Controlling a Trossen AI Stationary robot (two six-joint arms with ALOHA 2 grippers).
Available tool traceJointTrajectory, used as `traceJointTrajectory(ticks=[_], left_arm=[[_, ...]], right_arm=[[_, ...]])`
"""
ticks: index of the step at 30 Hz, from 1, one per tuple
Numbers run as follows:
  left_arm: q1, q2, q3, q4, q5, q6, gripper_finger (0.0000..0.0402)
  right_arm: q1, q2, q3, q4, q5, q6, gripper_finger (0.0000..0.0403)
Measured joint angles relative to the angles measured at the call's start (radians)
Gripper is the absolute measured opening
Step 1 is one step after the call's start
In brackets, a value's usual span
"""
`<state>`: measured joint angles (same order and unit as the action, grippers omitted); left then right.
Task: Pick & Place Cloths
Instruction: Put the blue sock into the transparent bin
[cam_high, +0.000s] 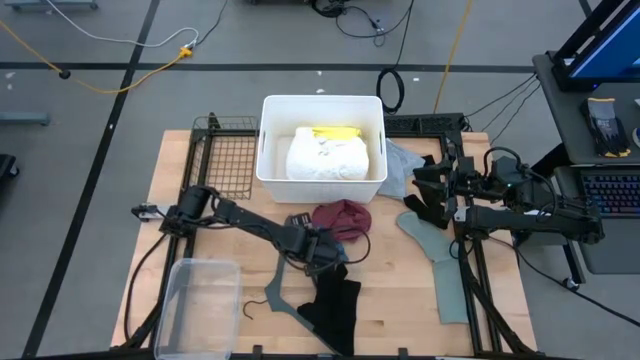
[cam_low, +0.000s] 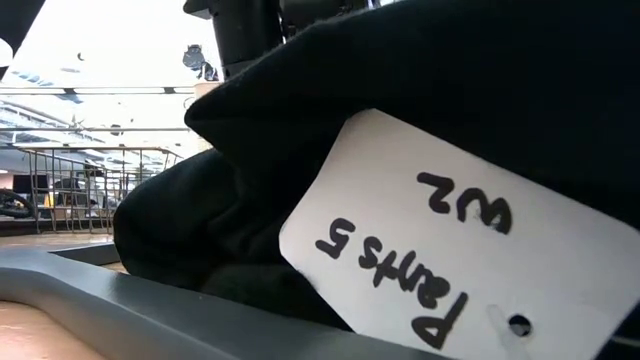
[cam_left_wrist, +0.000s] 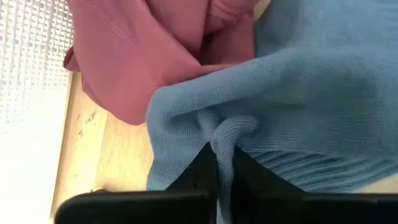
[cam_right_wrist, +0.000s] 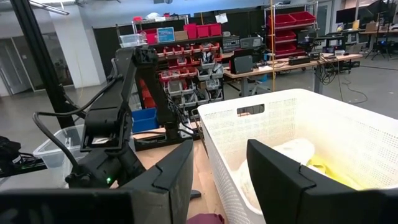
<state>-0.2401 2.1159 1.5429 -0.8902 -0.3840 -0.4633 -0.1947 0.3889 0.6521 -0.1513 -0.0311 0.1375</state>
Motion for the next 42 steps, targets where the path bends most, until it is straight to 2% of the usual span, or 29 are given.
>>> traceJointTrajectory(ticks=[8, 19, 29, 36, 42], left_arm=[[0.002, -0.062, 0.002, -0.062, 0.030, -0.021, 0.0007], [-0.017, -0.344, 0.004, -0.103, 0.014, -0.116, 0.0003], [-0.090, -0.631, 0.004, -0.041, -0.220, -0.277, 0.0001], [-0.159, -0.752, 0.005, 0.141, -0.380, -0.225, 0.0001], [-0.207, -0.813, 0.005, 0.261, -0.427, -0.168, 0.0001]], right_arm=[[0.000, 0.000, 0.000, -0.001, 0.000, 0.000, 0.0141], [0.000, 0.000, 0.000, -0.007, 0.000, -0.003, 0.0141], [0.000, 0.000, 0.000, -0.012, 0.000, -0.025, 0.0141], [0.000, 0.000, 0.000, -0.012, 0.000, -0.053, 0.0141], [0.000, 0.000, 0.000, -0.014, 0.000, -0.053, 0.0141]])
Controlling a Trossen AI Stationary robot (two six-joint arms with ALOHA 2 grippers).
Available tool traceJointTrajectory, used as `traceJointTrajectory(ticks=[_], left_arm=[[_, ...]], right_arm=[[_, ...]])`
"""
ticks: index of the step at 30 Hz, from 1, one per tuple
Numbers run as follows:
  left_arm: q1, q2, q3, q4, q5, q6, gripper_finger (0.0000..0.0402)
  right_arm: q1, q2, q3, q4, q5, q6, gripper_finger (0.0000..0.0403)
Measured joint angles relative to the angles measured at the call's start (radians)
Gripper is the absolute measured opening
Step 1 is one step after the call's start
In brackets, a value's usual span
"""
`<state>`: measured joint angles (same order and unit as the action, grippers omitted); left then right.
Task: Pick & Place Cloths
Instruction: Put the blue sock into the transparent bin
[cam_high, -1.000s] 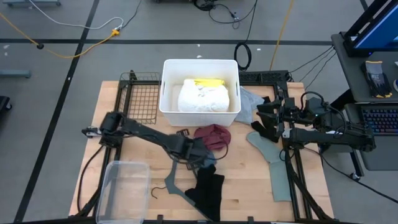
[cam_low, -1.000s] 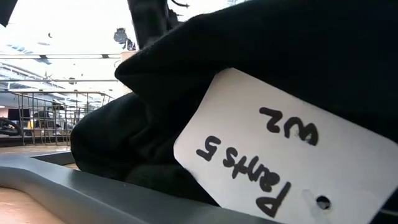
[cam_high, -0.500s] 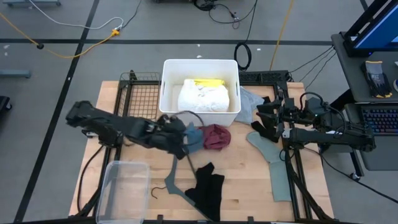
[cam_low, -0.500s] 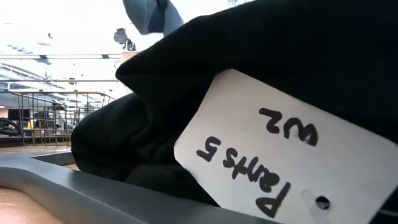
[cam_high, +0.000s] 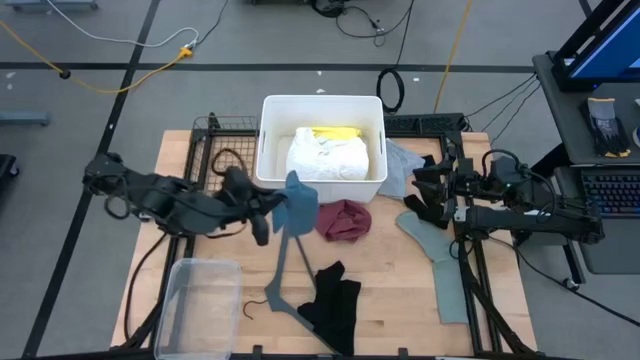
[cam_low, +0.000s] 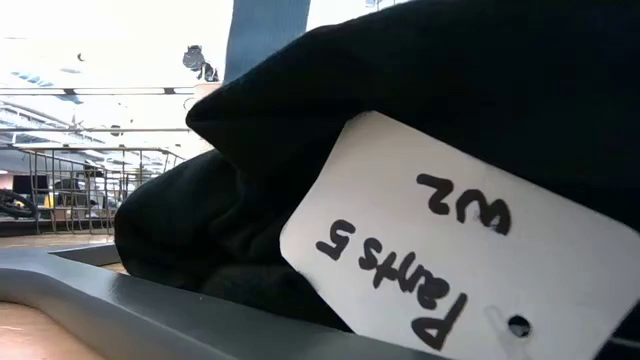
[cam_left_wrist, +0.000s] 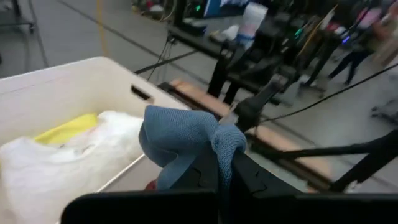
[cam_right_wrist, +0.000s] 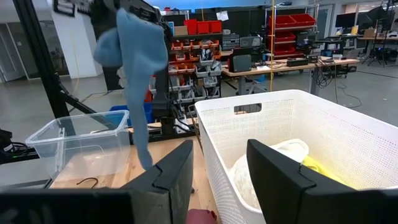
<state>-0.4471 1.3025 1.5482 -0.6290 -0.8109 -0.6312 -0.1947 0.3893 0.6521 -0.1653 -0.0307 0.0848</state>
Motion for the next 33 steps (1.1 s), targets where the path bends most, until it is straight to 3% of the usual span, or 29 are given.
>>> traceJointTrajectory(ticks=[9, 21, 33], left_arm=[[-0.074, -0.089, 0.000, 0.108, -0.001, 0.001, 0.0000], [-0.256, -0.212, 0.000, 0.094, 0.007, -0.084, 0.0000], [-0.426, -0.250, 0.000, -0.088, 0.012, -0.416, 0.0000]], right_arm=[[0.000, 0.000, 0.000, -0.001, 0.000, 0.000, 0.0141], [0.000, 0.000, 0.000, -0.004, 0.000, 0.000, 0.0142], [0.000, 0.000, 0.000, -0.004, 0.003, 0.000, 0.0142]])
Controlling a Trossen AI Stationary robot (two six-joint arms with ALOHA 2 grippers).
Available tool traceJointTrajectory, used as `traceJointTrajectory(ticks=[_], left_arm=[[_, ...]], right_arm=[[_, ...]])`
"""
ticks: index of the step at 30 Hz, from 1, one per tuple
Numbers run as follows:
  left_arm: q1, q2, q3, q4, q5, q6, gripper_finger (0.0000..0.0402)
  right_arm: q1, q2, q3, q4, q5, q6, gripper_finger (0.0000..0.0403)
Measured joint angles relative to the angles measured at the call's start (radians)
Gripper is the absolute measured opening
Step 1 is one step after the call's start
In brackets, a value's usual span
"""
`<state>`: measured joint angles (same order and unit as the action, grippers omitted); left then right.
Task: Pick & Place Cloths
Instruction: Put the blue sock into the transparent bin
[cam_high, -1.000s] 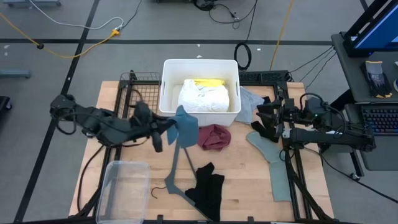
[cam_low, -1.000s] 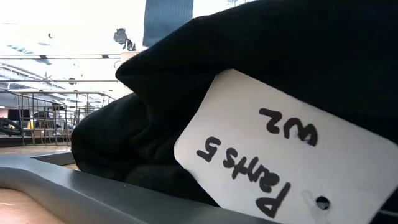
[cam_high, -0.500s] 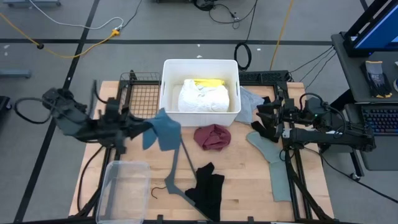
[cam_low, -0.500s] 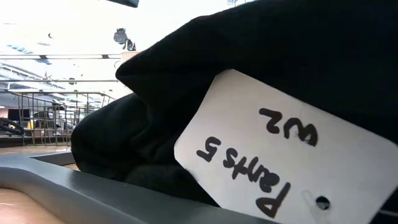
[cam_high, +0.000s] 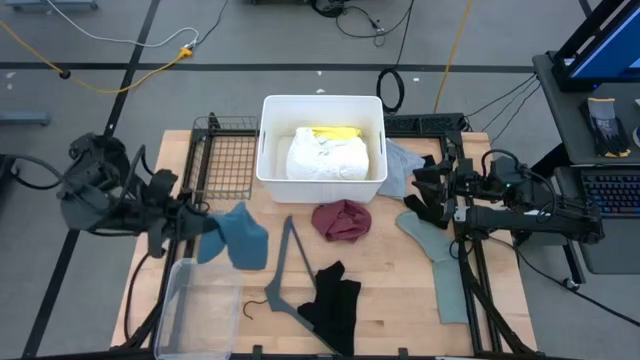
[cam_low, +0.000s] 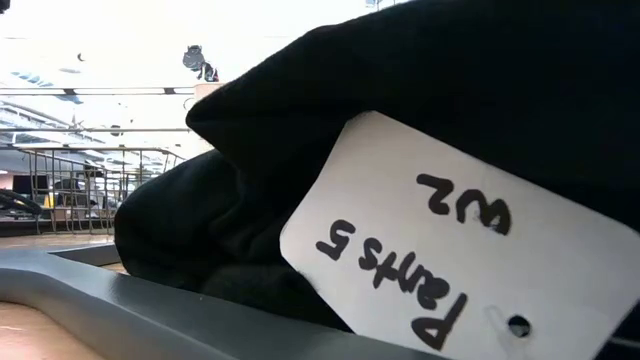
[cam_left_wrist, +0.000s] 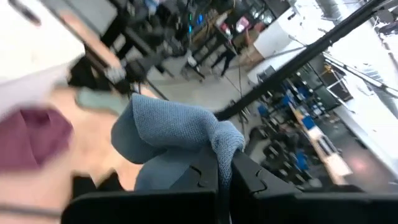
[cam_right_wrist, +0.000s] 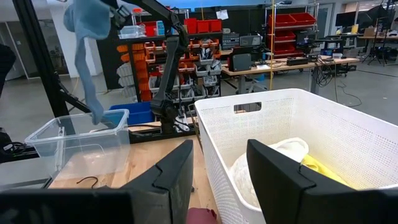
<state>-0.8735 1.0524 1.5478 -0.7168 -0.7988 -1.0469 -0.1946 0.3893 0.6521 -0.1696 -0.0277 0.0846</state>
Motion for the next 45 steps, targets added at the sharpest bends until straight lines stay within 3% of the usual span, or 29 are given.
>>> traceJointTrajectory(ticks=[7, 12, 18, 25, 45], left_arm=[[-0.114, -0.006, 0.000, -0.075, 0.005, -0.295, 0.0000], [-0.187, -0.006, 0.000, -0.236, 0.031, -0.598, 0.0000], [-0.250, -0.006, 0.000, -0.448, 0.231, -0.987, 0.0000], [-0.332, -0.005, 0.000, -0.606, 0.455, -1.299, 0.0000], [-0.338, 0.133, -0.001, -0.695, 0.538, -1.326, 0.0001]], right_arm=[[0.000, 0.000, 0.000, 0.000, 0.000, 0.000, 0.0142], [0.000, 0.000, 0.000, 0.000, 0.000, 0.006, 0.0142], [0.000, 0.000, 0.000, -0.001, 0.000, 0.008, 0.0142], [0.000, 0.000, 0.000, -0.009, 0.001, 0.008, 0.0142], [0.000, 0.000, 0.000, -0.008, 0.008, 0.006, 0.0141]])
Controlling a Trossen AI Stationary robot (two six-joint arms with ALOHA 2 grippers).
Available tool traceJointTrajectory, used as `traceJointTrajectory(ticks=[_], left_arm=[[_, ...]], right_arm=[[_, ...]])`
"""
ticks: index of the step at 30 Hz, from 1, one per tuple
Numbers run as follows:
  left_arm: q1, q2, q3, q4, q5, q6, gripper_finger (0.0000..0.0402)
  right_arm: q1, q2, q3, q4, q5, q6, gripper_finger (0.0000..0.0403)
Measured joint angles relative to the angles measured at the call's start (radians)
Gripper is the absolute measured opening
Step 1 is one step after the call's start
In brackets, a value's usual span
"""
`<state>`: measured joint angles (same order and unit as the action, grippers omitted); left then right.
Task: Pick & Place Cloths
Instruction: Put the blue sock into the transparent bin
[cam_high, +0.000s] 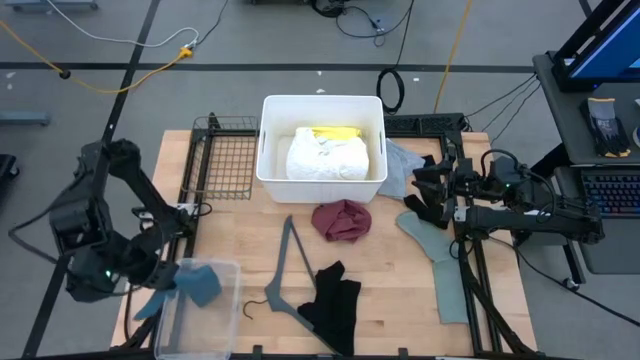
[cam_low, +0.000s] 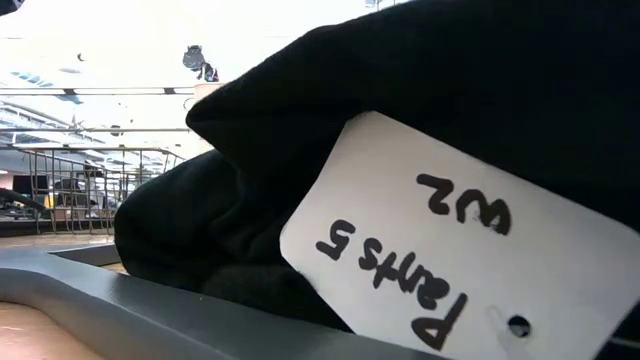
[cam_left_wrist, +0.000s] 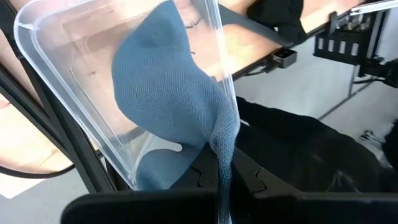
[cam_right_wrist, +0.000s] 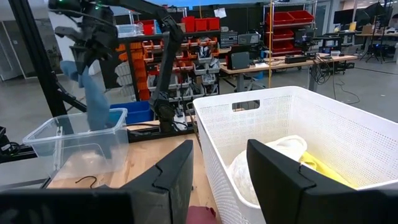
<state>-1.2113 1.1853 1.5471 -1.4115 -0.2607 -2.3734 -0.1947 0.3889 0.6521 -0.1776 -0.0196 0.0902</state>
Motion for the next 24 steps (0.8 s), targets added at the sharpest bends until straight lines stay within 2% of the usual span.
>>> traceJointTrajectory(ticks=[3, 16, 24], left_arm=[[0.012, 0.039, 0.000, -0.004, 0.015, 0.000, 0.0000], [0.082, 0.207, 0.000, -0.138, 0.265, -0.019, 0.0001], [0.125, 0.268, 0.000, -0.153, 0.270, -0.016, 0.0001]], right_arm=[[0.000, 0.000, 0.000, 0.000, 0.000, 0.000, 0.0141], [0.000, 0.000, 0.000, 0.000, -0.003, 0.003, 0.0141], [0.000, 0.000, 0.000, 0.000, -0.003, 0.003, 0.0141]])
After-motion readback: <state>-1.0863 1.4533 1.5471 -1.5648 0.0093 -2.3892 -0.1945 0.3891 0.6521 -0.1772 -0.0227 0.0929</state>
